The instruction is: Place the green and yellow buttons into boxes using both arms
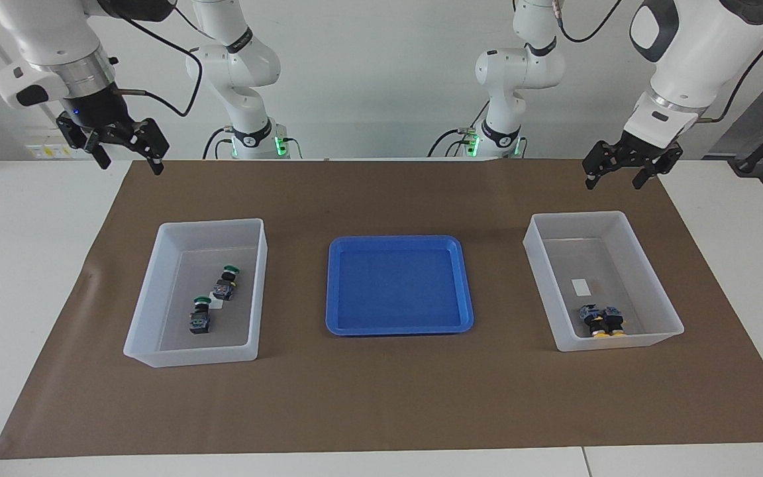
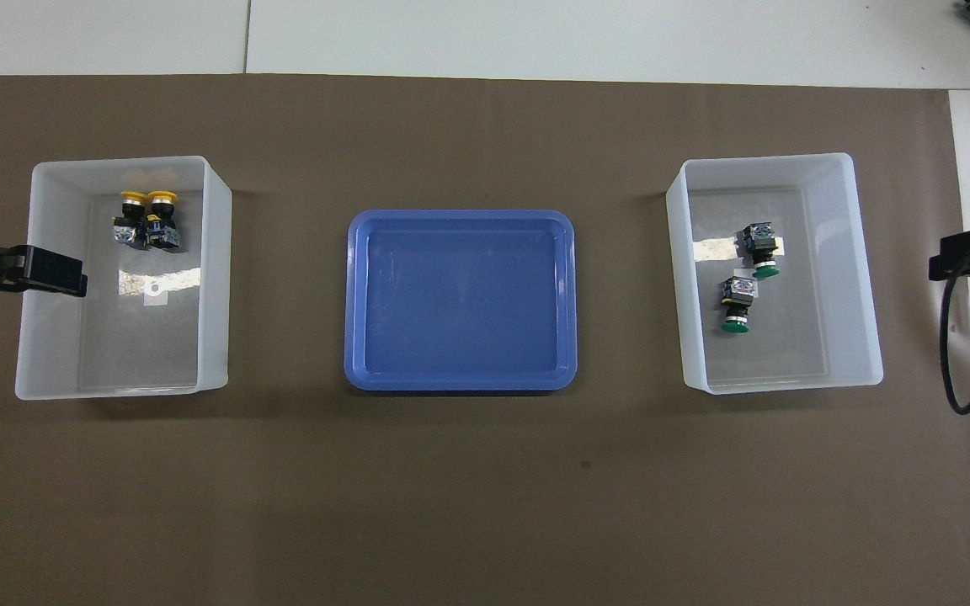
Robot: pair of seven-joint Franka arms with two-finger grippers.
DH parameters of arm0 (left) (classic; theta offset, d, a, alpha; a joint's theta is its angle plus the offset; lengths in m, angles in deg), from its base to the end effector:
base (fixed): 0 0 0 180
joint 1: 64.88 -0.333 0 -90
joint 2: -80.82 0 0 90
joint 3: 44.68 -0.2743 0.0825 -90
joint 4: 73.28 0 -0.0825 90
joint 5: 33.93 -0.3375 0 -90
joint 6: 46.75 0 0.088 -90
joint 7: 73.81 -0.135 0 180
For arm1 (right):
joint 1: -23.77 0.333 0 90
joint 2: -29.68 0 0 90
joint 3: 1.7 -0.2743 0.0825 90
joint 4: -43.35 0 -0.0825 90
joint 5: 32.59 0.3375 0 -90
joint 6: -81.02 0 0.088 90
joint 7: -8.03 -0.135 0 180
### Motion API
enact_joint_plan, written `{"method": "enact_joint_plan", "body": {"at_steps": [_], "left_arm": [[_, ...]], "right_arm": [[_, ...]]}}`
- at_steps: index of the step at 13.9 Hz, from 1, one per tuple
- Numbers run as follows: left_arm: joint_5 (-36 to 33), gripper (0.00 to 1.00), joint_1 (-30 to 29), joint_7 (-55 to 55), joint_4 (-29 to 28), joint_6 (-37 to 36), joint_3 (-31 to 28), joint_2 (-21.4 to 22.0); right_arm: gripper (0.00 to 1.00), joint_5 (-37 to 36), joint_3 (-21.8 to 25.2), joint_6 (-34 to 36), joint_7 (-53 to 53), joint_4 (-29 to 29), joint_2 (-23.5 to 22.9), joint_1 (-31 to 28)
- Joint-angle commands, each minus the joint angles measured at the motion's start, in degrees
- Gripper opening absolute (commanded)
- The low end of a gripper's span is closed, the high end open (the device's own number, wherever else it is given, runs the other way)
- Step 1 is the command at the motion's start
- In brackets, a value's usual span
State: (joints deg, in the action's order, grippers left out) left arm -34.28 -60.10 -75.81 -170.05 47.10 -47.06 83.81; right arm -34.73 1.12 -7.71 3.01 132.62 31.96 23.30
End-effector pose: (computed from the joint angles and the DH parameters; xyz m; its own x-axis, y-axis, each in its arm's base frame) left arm 0.4981 -0.0197 0.5364 0.9970 -0.0772 0.0010 -0.0772 -0.9970 -0.0040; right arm 0.4952 -0.0340 0.5783 0.9888 -0.1453 0.0333 -0.1464 -0.9887 0.0325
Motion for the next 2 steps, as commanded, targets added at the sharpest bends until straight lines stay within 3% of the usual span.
{"method": "enact_joint_plan", "body": {"at_steps": [1,2], "left_arm": [[0.18,1.0,-0.21,0.07,-1.94,0.98,0.09,1.67],[0.18,1.0,-0.21,0.07,-1.94,0.98,0.09,1.67]], "right_arm": [[1.0,-0.49,-0.27,0.13,0.72,1.17,1.06,-0.32],[1.0,-0.49,-0.36,0.05,0.72,1.34,1.15,-0.32]]}}
